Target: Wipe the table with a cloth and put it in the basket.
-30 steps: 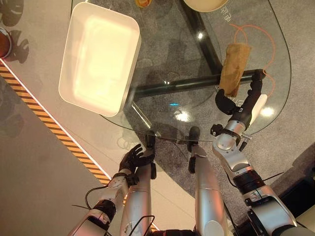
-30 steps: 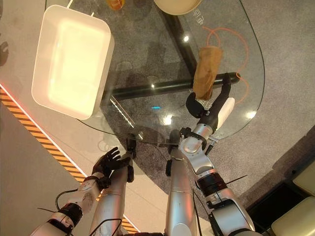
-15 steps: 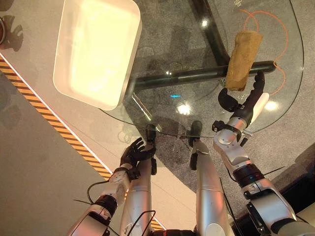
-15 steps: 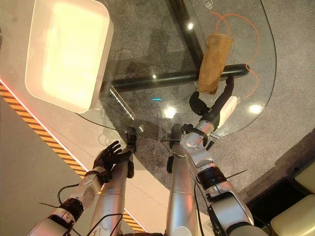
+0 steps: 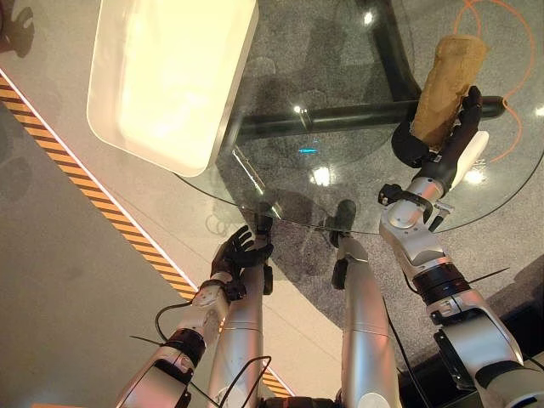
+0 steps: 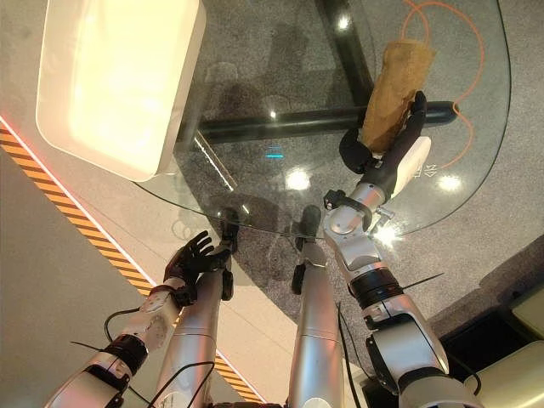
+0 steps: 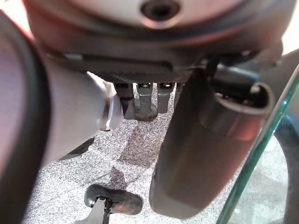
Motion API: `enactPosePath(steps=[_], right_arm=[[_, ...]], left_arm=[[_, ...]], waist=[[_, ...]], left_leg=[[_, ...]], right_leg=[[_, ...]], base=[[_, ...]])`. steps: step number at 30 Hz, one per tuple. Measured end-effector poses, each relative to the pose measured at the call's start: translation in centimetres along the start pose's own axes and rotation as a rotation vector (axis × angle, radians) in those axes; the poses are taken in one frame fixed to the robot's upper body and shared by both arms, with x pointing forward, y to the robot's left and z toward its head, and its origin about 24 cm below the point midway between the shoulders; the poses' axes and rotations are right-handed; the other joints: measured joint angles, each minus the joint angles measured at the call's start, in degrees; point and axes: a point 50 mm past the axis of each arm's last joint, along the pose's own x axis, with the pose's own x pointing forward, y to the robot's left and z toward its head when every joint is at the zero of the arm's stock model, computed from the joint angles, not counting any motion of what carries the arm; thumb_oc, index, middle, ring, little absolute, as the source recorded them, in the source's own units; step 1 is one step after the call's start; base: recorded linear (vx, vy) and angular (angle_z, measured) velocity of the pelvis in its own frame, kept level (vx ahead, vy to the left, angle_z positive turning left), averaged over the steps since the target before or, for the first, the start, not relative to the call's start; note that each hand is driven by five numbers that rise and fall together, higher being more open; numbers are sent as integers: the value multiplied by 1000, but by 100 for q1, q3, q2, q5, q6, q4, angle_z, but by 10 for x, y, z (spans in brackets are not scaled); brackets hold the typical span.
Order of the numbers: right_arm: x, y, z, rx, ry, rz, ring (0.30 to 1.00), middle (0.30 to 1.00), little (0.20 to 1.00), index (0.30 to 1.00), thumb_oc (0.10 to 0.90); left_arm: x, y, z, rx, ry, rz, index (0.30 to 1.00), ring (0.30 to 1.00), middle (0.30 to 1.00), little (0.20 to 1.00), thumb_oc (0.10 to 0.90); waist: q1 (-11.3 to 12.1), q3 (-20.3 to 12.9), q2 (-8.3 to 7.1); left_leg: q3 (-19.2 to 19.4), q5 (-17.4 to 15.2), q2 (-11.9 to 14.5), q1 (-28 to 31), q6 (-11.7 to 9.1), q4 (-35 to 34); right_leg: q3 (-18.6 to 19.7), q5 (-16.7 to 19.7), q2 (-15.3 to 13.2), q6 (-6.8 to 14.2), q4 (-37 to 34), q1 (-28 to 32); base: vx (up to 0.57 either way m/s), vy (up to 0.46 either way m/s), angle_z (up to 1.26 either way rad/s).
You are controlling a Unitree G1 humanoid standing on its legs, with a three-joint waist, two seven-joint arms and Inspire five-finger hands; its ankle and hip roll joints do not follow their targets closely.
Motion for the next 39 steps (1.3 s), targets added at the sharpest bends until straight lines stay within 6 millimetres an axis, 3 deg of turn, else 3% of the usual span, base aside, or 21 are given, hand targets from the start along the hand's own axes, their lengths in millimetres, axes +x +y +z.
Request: enactPosePath(steps=[7,8,9,10,11,20,39], right_arm=[[10,0,12,51,-12,-30,900,900,900,900,800],[10,0,12,53,-9,-31,834,834,823,834,723],[11,0,12,48,-7,-33,582,582,529,582,429],[12,0,12,44,-6,-36,486,486,417,486,317],[13,0,12,41,-5,-42,300,300,200,300,100],[33,-12,19,33,-12,-109,300,300,200,300,100],[34,-11,20,16,-16,-106,300,300,200,300,100]], left_arm=[[1,-2,5,1,-17,-8,900,900,900,900,800],[1,-2,5,1,-18,-9,900,900,900,900,800],[1,-2,6,0,-18,-8,900,900,900,900,800],[1,-2,6,-1,-18,-8,900,900,900,900,800],[1,-2,6,-2,-18,-7,900,900,900,900,800],[2,-1,10,-17,-34,-4,900,900,900,900,800],[2,-2,11,-27,-37,-6,900,900,900,900,800]], waist=[[-4,0,0],[-6,0,0],[-4,0,0],[-3,0,0],[-4,0,0],[-17,-1,1],[7,-1,1]], left_leg=[[-28,7,-4,-156,-11,68],[-29,8,-4,-160,-12,74],[-32,8,-4,-164,-13,80],[-33,9,-4,-167,-14,82],[-34,9,-4,-169,-14,84],[-45,16,-1,-311,-24,89],[-58,33,-3,-308,-41,98]], right_leg=[[-7,-2,0,-4,77,-157],[-8,-2,0,-4,83,-161],[-8,-5,0,-1,88,-163],[-9,-11,-1,9,90,-164],[-10,-17,-1,18,90,-166],[-12,-9,6,6,93,-307],[-19,2,5,-14,132,-309]], base=[[0,0,0],[0,0,0],[0,0,0],[0,0,0],[0,0,0],[0,0,0],[0,0,0]])
